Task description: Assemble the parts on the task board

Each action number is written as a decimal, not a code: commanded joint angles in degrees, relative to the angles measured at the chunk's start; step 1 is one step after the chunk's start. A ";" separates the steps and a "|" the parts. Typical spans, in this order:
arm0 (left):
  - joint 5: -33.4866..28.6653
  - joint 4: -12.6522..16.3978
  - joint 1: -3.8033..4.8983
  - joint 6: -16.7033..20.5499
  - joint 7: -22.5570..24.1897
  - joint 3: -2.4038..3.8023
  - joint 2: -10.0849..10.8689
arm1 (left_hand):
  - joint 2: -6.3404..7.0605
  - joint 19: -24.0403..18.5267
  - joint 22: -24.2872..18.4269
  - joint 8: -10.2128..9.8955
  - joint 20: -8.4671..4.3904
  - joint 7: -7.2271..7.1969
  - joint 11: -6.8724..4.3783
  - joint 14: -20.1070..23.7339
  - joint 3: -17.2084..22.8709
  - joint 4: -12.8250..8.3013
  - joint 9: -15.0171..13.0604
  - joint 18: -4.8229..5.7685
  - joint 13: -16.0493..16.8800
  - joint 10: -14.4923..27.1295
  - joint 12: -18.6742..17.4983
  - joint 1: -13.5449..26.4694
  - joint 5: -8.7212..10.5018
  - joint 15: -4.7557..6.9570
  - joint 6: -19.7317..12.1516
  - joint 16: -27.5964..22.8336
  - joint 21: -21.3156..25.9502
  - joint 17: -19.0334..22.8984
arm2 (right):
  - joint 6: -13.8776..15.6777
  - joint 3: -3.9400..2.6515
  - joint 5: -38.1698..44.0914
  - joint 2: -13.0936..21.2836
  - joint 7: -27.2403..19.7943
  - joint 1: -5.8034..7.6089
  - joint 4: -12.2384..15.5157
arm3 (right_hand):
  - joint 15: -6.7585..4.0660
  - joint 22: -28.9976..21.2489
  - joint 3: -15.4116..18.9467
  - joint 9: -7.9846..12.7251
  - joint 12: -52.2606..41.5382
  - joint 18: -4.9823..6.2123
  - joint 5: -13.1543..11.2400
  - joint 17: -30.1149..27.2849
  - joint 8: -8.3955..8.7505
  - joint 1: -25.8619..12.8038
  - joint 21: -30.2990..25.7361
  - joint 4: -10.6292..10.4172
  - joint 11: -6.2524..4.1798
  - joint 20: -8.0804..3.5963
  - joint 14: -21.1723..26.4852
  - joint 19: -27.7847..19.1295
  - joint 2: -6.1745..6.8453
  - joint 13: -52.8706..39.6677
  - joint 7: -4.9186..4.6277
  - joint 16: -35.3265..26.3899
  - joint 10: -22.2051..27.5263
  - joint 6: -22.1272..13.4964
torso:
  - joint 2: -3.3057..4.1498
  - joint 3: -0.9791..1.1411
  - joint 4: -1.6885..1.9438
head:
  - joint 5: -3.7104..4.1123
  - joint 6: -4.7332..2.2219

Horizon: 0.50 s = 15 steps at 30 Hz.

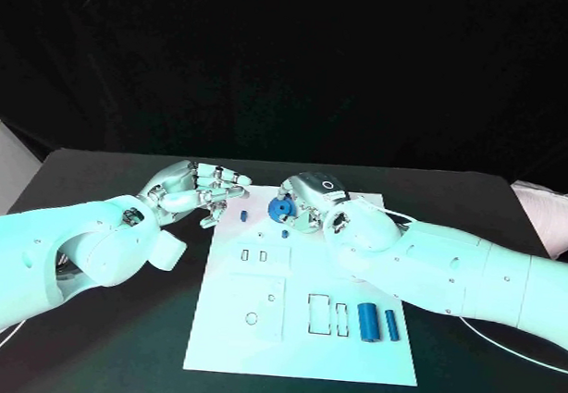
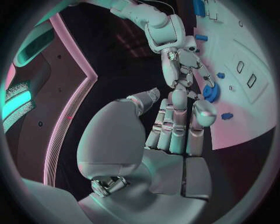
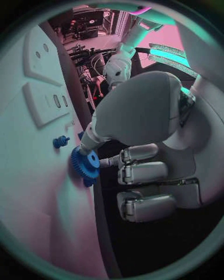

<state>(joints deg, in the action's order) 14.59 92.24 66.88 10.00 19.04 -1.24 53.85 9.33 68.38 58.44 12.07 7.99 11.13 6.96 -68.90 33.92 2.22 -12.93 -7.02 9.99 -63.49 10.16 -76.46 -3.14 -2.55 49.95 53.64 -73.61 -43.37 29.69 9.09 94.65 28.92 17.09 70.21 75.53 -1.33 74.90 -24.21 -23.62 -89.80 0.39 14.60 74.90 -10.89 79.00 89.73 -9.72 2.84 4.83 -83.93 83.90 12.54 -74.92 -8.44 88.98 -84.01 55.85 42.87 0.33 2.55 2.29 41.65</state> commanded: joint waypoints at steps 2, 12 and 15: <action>-0.50 0.43 0.07 -1.02 0.34 0.06 0.05 | -0.35 -0.50 -0.09 0.32 0.05 0.05 0.00 0.09 0.35 0.07 -0.07 0.14 0.05 0.50 0.21 0.06 -0.15 0.10 -0.17 -0.21 -0.01 0.09 | -0.53 0.11 1.92 -0.14 1.08 -0.16 -0.14 | -0.12 15.10 -0.49 -0.21 -0.20 -0.39 -0.05 11.79 -0.22 -0.25 0.27 0.02 -0.22 -0.33 -5.33 6.10 -0.32 -15.08 1.11 0.09 -5.99 1.71 | 0.03 -0.08 0.00 | 0.06 -0.19; -0.51 0.61 0.07 -1.07 0.18 0.06 0.22 | -0.35 -0.50 -0.09 0.32 0.05 0.05 0.00 0.09 0.35 0.07 -0.07 0.14 0.05 0.50 0.21 0.06 -0.15 0.10 -0.17 -0.21 -0.01 0.09 | -2.44 0.11 0.68 -0.44 0.78 -0.16 -0.70 | 0.24 15.10 -0.59 0.11 -0.20 -0.39 -1.12 11.54 0.70 -1.31 0.27 -0.17 0.22 -0.05 -5.27 6.10 0.46 -15.08 0.58 0.00 -5.99 0.53 | -0.05 -0.03 -0.02 | -0.16 -0.02; -0.51 0.61 0.07 -1.08 0.17 0.06 0.24 | -0.35 -0.50 -0.09 0.32 0.05 0.05 0.00 0.09 0.35 0.07 -0.07 0.14 0.05 0.50 0.21 0.06 -0.15 0.10 -0.17 -0.21 -0.01 0.09 | -3.32 0.11 -0.13 -0.59 0.37 -0.16 -0.91 | 0.85 15.10 0.57 0.73 -0.20 -0.39 -2.76 11.16 2.41 -2.79 0.27 -0.93 0.96 0.42 -5.18 6.10 1.36 -15.08 -0.25 -0.13 -5.99 -1.79 | -0.03 -0.02 -0.10 | -0.27 0.02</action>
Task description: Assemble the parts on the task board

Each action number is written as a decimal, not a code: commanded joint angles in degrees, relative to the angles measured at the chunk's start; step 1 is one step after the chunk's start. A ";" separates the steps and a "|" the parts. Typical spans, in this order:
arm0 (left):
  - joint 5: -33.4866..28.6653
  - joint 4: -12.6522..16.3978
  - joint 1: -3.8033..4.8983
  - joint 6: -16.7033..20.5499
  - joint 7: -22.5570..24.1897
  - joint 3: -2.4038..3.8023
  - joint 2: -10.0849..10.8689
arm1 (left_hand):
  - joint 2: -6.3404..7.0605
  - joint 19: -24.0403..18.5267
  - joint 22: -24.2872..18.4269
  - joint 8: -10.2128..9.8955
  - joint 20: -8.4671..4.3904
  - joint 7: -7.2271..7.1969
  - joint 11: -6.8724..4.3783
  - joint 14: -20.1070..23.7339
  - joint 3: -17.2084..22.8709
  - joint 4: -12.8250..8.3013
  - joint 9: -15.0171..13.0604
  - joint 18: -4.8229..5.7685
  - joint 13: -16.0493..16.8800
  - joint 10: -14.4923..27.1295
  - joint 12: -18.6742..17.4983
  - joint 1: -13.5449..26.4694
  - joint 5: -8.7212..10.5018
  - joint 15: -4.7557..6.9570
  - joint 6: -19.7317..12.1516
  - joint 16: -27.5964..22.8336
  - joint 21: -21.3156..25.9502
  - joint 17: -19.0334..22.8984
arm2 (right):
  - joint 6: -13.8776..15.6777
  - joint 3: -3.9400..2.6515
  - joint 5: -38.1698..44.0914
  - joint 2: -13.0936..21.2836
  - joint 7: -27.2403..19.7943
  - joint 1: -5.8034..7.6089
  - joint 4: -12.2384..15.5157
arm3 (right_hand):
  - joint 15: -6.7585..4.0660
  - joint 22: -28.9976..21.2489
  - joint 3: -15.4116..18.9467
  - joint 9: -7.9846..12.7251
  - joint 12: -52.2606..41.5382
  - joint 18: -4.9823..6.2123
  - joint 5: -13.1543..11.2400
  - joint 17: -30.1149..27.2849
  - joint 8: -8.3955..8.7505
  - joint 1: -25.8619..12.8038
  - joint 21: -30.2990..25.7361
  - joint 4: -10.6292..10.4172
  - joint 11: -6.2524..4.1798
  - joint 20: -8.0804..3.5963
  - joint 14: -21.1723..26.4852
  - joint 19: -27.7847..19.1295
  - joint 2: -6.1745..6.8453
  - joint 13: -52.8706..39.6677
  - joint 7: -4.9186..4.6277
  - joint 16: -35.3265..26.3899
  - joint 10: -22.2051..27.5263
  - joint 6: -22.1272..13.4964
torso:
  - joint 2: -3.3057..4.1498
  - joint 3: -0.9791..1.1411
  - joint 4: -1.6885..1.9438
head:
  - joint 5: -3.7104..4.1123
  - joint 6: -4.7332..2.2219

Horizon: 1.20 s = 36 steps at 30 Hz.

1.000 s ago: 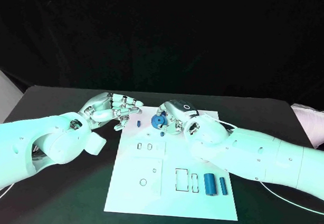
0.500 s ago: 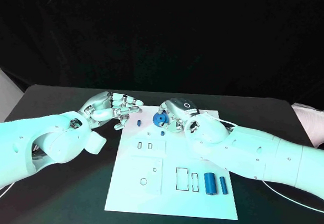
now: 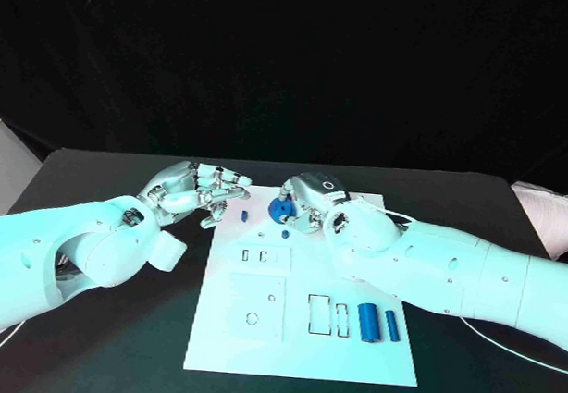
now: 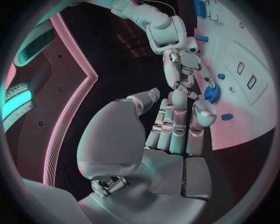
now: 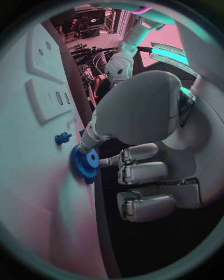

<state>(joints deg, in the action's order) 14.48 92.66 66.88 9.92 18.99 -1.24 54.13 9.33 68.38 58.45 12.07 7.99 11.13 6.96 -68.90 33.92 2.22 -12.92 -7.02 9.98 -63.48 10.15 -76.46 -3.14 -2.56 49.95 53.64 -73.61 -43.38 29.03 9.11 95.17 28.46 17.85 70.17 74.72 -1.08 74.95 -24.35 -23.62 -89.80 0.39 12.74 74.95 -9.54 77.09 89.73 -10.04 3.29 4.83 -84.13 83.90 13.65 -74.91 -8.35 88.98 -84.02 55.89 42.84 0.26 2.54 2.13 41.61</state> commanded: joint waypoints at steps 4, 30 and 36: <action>-0.40 0.18 0.07 -1.02 0.17 0.06 -0.03 | -0.35 -0.55 -0.12 0.37 0.07 0.02 0.00 0.12 0.45 0.09 -0.12 0.13 0.12 0.61 0.37 0.19 -0.16 0.08 -0.17 -0.24 -0.01 0.10 | -3.28 0.08 -1.62 -0.17 -0.67 -0.12 -0.29 | 1.44 15.05 7.34 1.75 -0.20 -0.39 -4.76 10.92 3.67 -1.19 0.27 -2.84 1.36 1.39 -4.93 6.10 -0.45 -15.09 -1.16 -0.21 -5.98 -4.72 | 0.03 0.07 -0.04 | -0.08 0.08; -0.54 -0.28 0.07 -1.42 0.15 0.05 -0.21 | -0.39 -0.54 -0.06 0.43 0.10 0.03 0.03 0.12 0.49 0.29 -0.16 0.14 0.18 0.75 0.54 0.56 -0.15 0.05 -0.17 -0.24 -0.06 0.08 | -4.81 0.09 -9.52 2.20 -1.53 -0.12 0.69 | 1.34 15.05 13.11 2.40 -0.20 -0.39 -1.29 11.14 4.26 -4.47 0.27 -6.69 1.22 1.39 -4.98 6.10 -7.12 -15.09 -0.97 -0.17 -5.98 -2.41 | 0.01 0.09 0.03 | -0.01 0.26; -0.54 -0.53 0.06 -1.39 0.19 0.05 -0.14 | -0.39 -0.54 -0.06 0.43 0.10 0.03 0.03 0.12 0.49 0.29 -0.16 0.14 0.18 0.75 0.54 0.56 -0.15 0.05 -0.17 -0.24 -0.06 0.08 | 0.86 -0.08 -10.02 5.32 -2.50 -0.08 3.66 | 1.32 15.05 13.09 2.42 -0.20 -0.39 -0.96 11.23 4.27 -4.89 0.27 -6.65 1.18 1.36 -5.00 6.10 -7.09 -15.09 -0.92 -0.14 -5.98 -2.30 | -0.07 0.17 -0.20 | 0.01 -0.02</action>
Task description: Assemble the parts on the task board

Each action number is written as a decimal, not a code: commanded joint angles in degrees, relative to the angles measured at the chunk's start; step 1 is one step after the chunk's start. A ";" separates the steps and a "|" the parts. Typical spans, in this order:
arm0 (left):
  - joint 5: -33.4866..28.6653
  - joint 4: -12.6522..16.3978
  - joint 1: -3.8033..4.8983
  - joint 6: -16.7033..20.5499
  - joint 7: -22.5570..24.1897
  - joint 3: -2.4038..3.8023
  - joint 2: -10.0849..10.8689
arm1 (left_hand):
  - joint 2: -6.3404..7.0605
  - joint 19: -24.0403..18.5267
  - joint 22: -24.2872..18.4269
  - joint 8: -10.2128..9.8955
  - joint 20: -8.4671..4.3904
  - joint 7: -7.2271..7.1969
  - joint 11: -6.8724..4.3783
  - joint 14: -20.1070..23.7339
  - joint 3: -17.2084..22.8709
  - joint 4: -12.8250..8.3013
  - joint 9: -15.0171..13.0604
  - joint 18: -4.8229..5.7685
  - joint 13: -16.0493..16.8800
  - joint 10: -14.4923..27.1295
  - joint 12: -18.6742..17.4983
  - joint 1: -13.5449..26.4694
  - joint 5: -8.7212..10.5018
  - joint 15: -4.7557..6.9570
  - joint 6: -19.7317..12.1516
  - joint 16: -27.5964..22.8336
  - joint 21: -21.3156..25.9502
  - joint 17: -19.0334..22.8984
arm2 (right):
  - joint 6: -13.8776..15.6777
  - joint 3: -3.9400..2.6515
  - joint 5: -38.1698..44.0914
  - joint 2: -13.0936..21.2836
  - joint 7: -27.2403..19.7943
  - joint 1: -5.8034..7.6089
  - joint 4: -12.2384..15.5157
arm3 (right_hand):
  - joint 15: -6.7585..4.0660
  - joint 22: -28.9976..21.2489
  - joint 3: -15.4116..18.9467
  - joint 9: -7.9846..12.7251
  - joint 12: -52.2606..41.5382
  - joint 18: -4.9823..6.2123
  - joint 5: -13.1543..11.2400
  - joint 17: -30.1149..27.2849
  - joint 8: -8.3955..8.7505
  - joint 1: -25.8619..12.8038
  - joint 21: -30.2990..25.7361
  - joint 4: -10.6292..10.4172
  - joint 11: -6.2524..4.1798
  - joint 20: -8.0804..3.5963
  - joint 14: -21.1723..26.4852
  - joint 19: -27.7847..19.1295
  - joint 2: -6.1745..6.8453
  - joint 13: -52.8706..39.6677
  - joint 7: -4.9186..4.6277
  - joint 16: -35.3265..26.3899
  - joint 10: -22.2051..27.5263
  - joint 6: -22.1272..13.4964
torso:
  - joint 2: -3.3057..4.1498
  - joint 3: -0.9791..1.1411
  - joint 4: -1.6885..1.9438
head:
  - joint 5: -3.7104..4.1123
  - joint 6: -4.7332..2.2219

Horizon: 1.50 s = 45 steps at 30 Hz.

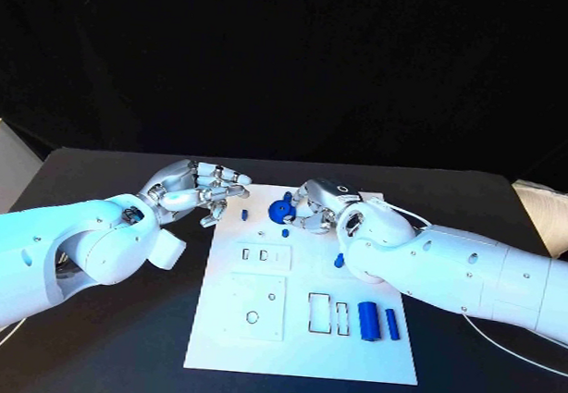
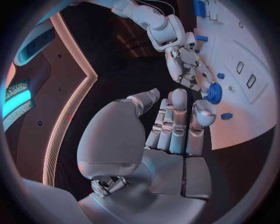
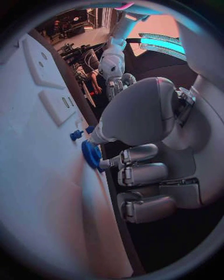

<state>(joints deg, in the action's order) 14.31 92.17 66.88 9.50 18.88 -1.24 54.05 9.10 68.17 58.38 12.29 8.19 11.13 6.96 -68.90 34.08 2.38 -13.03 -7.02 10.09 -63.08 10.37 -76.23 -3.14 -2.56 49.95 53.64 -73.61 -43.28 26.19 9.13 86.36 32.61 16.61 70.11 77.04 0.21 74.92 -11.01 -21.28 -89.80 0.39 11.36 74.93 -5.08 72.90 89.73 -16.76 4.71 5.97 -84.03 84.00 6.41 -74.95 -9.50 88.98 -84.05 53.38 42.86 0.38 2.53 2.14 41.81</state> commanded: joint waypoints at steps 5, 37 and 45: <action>-0.37 -0.50 0.06 -0.93 0.35 0.05 -0.08 | -0.16 -0.33 0.00 0.21 -0.11 0.03 0.03 0.11 0.33 0.13 -0.05 0.14 0.07 0.34 0.32 0.33 -0.15 0.05 -0.17 -0.24 -0.06 -0.02 | 8.62 -0.42 -3.08 5.05 -3.71 0.44 4.93 | 0.00 15.08 -0.26 0.11 -0.20 -0.39 0.76 11.10 -0.17 -0.77 0.27 0.17 -0.28 0.20 -5.07 6.00 0.39 -15.05 0.25 -0.19 -5.95 0.25 | -0.26 0.17 -0.58 | 0.09 -0.65; -0.25 -2.99 -0.13 -2.19 0.73 0.00 -1.56 | -0.16 -0.34 0.03 0.23 -0.09 -0.01 -0.01 0.13 0.49 0.10 -0.08 0.14 0.14 0.47 0.52 0.38 -0.16 0.07 -0.25 -0.27 -0.10 -0.01 | -3.46 -0.52 -16.98 22.39 -23.00 2.00 2.13 | 0.28 15.08 -3.78 1.20 -0.20 -0.39 -0.10 10.56 1.28 8.67 0.27 4.58 0.14 0.38 -4.91 6.00 5.39 -15.05 -0.32 -0.45 -5.95 -0.91 | -1.07 2.17 -2.58 | 1.14 -1.61; -0.22 -2.98 -0.16 -2.12 0.74 -0.01 -1.54 | -0.16 -0.34 0.03 0.23 -0.09 -0.01 -0.01 0.13 0.49 0.10 -0.08 0.14 0.14 0.47 0.52 0.38 -0.16 0.07 -0.25 -0.27 -0.10 -0.01 | -3.65 -0.50 -15.33 20.83 -23.66 1.03 -0.53 | 0.38 15.08 -3.60 1.37 -0.20 -0.39 -0.33 10.64 1.40 9.09 0.27 4.65 0.25 0.46 -4.92 6.00 5.50 -15.05 -0.44 -0.43 -5.95 -1.52 | -1.02 2.03 -2.55 | 1.05 -1.14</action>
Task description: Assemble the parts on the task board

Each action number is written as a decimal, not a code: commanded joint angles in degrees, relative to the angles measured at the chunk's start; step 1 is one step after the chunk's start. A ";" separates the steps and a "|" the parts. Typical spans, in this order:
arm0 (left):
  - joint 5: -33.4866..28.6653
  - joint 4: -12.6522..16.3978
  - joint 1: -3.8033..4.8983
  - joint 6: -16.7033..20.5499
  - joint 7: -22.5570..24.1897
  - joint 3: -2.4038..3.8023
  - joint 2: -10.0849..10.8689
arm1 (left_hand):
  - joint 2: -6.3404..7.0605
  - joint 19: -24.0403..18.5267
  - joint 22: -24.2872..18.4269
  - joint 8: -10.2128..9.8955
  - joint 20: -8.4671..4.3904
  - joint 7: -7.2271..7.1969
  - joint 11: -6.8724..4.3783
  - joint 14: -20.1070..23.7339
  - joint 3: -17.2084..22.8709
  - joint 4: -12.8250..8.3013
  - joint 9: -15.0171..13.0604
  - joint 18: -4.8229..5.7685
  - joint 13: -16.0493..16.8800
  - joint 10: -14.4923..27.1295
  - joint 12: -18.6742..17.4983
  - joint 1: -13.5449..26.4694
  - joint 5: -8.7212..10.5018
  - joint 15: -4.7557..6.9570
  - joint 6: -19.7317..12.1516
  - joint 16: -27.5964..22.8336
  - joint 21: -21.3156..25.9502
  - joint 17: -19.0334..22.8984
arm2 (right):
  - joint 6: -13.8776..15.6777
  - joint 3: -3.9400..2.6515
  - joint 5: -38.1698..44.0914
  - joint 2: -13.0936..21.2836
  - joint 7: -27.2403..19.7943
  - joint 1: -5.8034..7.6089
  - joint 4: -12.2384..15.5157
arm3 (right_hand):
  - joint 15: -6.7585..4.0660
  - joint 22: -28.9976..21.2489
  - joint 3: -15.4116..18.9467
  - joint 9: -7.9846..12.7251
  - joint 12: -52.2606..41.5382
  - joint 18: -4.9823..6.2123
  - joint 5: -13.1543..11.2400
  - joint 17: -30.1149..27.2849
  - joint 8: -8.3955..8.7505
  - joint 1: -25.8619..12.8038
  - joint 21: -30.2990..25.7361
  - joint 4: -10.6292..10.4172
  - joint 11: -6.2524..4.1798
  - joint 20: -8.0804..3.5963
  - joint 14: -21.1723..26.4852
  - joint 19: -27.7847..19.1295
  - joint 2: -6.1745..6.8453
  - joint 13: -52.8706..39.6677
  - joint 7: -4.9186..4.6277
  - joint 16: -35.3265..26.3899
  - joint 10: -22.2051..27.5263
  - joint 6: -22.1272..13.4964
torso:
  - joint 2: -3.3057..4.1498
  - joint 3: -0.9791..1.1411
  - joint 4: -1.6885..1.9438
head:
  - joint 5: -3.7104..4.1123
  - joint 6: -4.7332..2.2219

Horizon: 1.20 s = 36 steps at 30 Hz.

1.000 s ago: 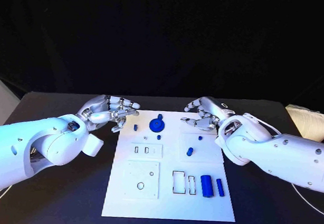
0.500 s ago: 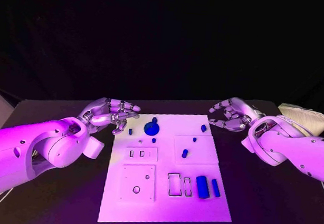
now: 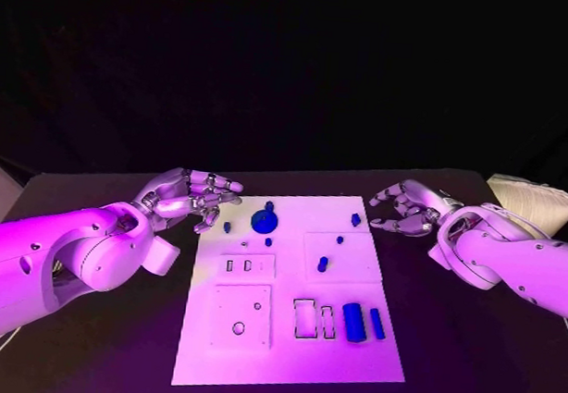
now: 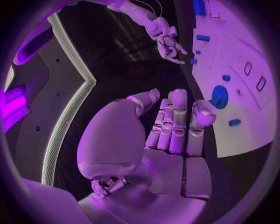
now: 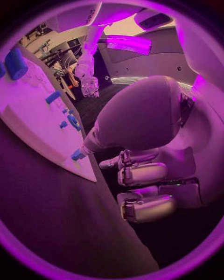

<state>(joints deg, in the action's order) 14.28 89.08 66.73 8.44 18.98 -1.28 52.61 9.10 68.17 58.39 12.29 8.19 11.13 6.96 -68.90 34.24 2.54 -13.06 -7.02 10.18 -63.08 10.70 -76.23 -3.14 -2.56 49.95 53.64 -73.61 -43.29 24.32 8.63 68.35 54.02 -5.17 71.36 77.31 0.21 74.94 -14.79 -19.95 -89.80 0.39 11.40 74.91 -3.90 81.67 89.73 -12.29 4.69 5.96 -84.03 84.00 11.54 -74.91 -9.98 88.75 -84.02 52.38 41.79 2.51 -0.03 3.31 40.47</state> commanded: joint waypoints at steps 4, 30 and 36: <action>-0.18 0.18 -0.01 -1.06 0.61 0.03 -0.09 | -0.16 -0.34 0.03 0.23 -0.09 0.00 -0.01 0.13 0.33 -0.06 -0.05 0.14 0.05 0.48 0.19 0.39 -0.16 0.07 -0.26 -0.27 -0.09 0.00 | -1.10 0.01 3.25 -1.76 -1.98 -0.74 -2.13 | 0.41 15.06 -0.34 0.07 -0.20 -0.39 -0.37 10.76 -0.03 1.22 0.27 0.49 0.27 0.52 -4.95 6.00 -0.11 -15.09 0.05 -0.17 -5.98 -0.35 | 0.14 -0.11 0.10 | -0.27 0.49; -0.02 0.55 0.01 -0.87 0.40 0.04 0.34 | -0.08 -0.33 0.07 0.19 -0.09 0.06 0.02 0.05 0.46 -0.16 -0.06 0.15 0.11 0.62 0.36 0.39 -0.16 0.07 -0.45 -0.15 -0.14 -0.17 | -0.41 0.02 3.42 -5.76 -0.92 -1.92 -4.90 | 0.14 15.06 -2.04 -0.19 -0.20 -0.39 -0.10 11.13 -1.15 1.26 0.27 0.23 -0.04 0.34 -5.04 6.00 -1.28 -15.09 0.43 -0.05 -5.98 2.28 | 0.37 -0.22 0.32 | -0.34 1.33; 0.06 0.58 0.01 -0.89 0.34 0.04 0.39 | -0.07 -0.34 0.07 0.18 -0.09 0.07 0.02 0.05 0.46 -0.16 -0.06 0.15 0.12 0.64 0.37 0.40 -0.16 0.07 -0.47 -0.16 -0.14 -0.15 | -0.19 0.03 3.53 -5.85 -0.52 -1.95 -4.81 | 0.00 15.06 -2.51 -0.26 -0.20 -0.39 -0.07 11.13 -1.51 1.16 0.27 0.21 -0.22 0.23 -5.04 6.00 -1.36 -15.09 0.64 -0.05 -5.98 3.10 | 0.30 -0.16 0.32 | -0.48 1.62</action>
<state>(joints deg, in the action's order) 14.34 89.48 66.73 8.35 18.93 -1.28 53.03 9.10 68.17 58.39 12.29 8.19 11.13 6.96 -68.90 34.40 2.37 -13.04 -7.02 10.26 -62.65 10.86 -76.23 -3.14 -2.56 49.95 53.64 -73.61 -43.37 24.29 8.65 71.15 48.24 -5.85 69.46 72.41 0.21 74.91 -17.07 -20.13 -89.80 0.39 11.40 74.91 -5.13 82.94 89.72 -12.07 4.69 5.96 -84.03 84.00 10.85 -74.95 -9.30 88.75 -84.02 55.10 42.14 2.28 0.27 2.88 42.01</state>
